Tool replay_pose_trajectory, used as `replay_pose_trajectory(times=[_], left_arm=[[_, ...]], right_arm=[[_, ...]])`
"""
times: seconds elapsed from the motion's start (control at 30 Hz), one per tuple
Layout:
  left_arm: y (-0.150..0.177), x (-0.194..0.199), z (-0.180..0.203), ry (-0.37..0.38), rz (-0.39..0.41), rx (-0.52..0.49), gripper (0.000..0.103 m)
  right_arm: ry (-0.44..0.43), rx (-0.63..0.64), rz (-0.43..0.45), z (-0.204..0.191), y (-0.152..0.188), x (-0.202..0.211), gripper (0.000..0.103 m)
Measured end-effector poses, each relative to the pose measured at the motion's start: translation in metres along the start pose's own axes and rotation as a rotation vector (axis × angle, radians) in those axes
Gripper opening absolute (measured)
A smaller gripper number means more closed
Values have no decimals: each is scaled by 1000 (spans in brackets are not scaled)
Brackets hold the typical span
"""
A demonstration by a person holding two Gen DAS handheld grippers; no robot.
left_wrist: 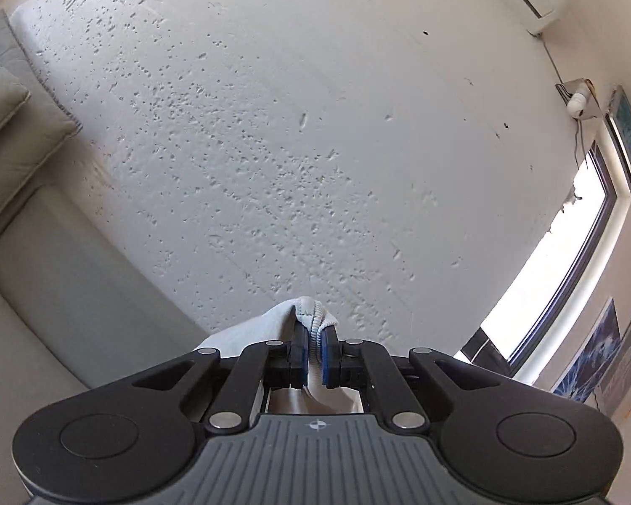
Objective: Fold clothes
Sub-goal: 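Move both tools to the sweatshirt and close the right gripper on its hem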
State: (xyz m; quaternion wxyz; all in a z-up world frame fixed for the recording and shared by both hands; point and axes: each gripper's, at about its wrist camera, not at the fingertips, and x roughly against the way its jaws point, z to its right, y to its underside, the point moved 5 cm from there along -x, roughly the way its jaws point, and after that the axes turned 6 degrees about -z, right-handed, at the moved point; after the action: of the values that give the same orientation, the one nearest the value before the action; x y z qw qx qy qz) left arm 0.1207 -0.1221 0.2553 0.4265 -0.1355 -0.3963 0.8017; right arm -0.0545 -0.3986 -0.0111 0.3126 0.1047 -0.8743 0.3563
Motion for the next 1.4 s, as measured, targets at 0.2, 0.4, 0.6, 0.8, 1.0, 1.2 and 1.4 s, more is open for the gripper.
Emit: replay_pose_trajectory(times=[0.2,0.4,0.6,0.8,1.0,1.2,1.4], left_arm=[[190,4,-130,-348,-542,121,10],[262,30,-172,-506,-726,244,26],[228,16,-160,-563,-637,28,42],[216,12,-169,-578,-608,-22,61],[212,7,-183,-573,-602,36,63],[217,8,-197,-575,-616,74,63],[219,5,-202,-581,-627,99,63]], right_arm=[[8,41,47,19,6,60,79],[37,-16,-107,45,40,48,79],[4,-20,-201,39,59,12,77],[-64,-13,-333,15,78,-46,59],[-35,-125,-313,9,56,-103,71],[39,-247,-279,42,41,-158,55],[-1,-311,-327,58,39,-199,54]])
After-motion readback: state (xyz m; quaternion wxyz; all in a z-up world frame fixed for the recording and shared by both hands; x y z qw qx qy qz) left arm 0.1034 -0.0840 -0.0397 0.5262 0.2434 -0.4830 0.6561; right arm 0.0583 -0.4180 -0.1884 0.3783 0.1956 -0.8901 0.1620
